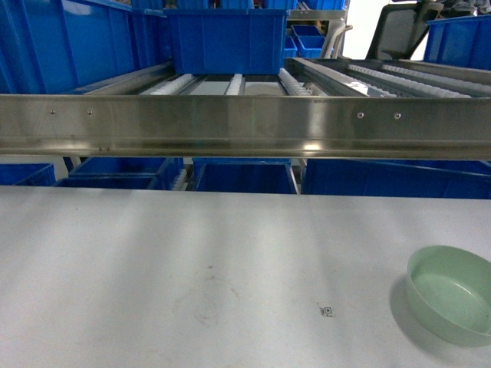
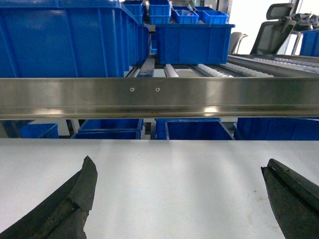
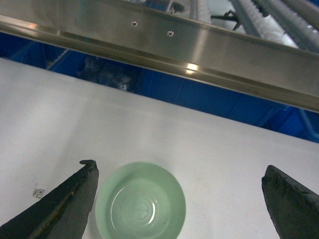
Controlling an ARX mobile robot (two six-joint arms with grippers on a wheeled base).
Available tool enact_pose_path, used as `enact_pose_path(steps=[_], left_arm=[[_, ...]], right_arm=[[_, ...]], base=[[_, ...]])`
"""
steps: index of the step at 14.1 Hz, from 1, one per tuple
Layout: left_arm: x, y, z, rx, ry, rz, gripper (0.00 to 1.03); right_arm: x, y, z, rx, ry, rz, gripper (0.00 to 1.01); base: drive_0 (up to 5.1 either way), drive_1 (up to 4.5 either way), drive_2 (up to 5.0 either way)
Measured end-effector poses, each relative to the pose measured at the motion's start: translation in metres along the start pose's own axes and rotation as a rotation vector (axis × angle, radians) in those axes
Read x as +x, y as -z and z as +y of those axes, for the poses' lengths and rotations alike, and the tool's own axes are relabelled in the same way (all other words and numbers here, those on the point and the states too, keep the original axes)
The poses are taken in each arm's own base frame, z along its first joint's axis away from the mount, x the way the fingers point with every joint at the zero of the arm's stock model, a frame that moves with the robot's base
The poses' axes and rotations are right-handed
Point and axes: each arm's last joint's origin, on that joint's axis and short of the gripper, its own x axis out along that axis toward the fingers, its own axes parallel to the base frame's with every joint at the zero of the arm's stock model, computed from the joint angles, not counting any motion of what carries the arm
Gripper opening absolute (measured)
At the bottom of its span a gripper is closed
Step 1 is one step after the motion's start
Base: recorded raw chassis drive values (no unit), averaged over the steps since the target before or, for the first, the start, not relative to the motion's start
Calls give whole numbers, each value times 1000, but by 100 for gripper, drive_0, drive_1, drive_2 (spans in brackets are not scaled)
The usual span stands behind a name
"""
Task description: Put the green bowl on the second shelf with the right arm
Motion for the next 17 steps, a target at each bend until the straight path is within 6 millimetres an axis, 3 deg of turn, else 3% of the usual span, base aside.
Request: enact_pose_path(steps=[3, 7, 17], left_arm=[[0, 0, 0, 0, 0, 0, 98], [0, 0, 0, 0, 0, 0, 98], [0, 0, 0, 0, 0, 0, 98]], right_arm=[[33, -12, -7, -26, -49, 137, 98], [60, 14, -12, -23, -70, 297, 98], [98, 61, -15, 2, -92, 467, 98]], base=[[0, 0, 0], [0, 0, 0], [0, 0, 0]])
